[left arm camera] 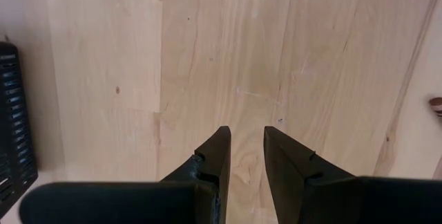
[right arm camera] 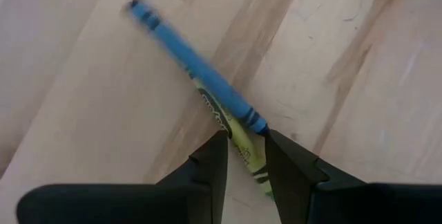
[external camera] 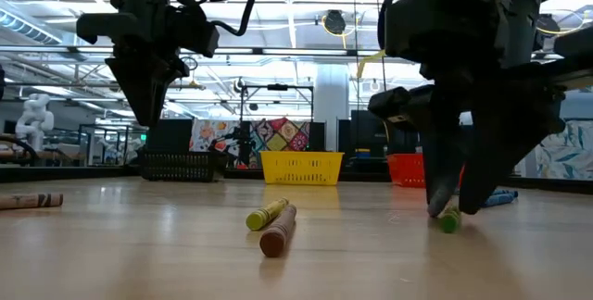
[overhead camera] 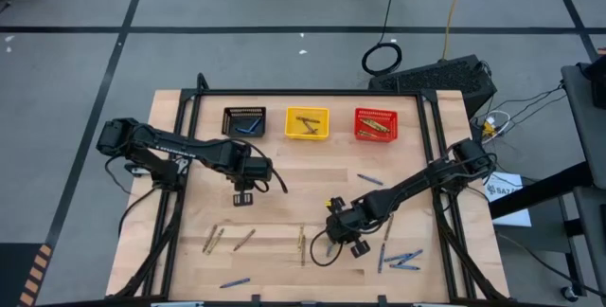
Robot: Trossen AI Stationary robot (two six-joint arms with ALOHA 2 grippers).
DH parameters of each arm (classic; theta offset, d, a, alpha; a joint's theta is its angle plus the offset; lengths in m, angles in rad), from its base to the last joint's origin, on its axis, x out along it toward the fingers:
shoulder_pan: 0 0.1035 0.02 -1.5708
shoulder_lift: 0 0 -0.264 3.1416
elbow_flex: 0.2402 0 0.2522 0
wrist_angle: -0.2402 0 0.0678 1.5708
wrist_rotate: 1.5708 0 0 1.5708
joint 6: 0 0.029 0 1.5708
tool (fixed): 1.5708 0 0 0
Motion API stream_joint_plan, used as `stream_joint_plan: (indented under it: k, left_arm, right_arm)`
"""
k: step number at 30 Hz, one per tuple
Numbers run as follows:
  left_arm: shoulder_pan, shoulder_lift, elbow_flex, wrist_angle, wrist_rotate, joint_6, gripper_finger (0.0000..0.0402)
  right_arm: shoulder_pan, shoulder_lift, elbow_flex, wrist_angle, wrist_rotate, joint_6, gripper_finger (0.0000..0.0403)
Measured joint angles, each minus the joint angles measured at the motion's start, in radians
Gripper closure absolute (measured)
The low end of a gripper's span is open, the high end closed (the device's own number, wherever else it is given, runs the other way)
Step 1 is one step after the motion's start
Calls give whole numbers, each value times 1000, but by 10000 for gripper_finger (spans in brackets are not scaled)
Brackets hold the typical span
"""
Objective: Sort crayons
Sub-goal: Put the right green crayon into the red bin
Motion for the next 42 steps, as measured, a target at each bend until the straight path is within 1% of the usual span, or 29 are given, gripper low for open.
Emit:
stream_joint_plan:
  k: [7, 11, 18, 21, 26, 27, 33, 42]
  left_arm:
    - [0, 0, 0, 0, 0, 0, 322]
    - [0, 0, 0, 0, 0, 0, 322]
    - [0, 0, 0, 1, 0, 1, 322]
    - [0, 0, 0, 1, 0, 4, 322]
    - [0, 0, 0, 1, 0, 4, 322]
    - [0, 0, 0, 0, 0, 4, 322]
    - [0, 0, 0, 1, 0, 3, 322]
    - [0, 0, 0, 0, 0, -1, 322]
  right_arm:
    - [0, 0, 0, -36, 1, 7, 319]
    - [0, 0, 0, -42, 43, 23, 319]
    - [-4, 0, 0, -43, 46, 60, 321]
    - [-4, 0, 0, -50, 45, 61, 336]
    - [-4, 0, 0, -63, 45, 61, 390]
    - [-4, 0, 0, -63, 44, 61, 395]
    - [-4, 0, 0, -64, 45, 111, 400]
    - [-4, -6, 0, -66, 45, 140, 402]
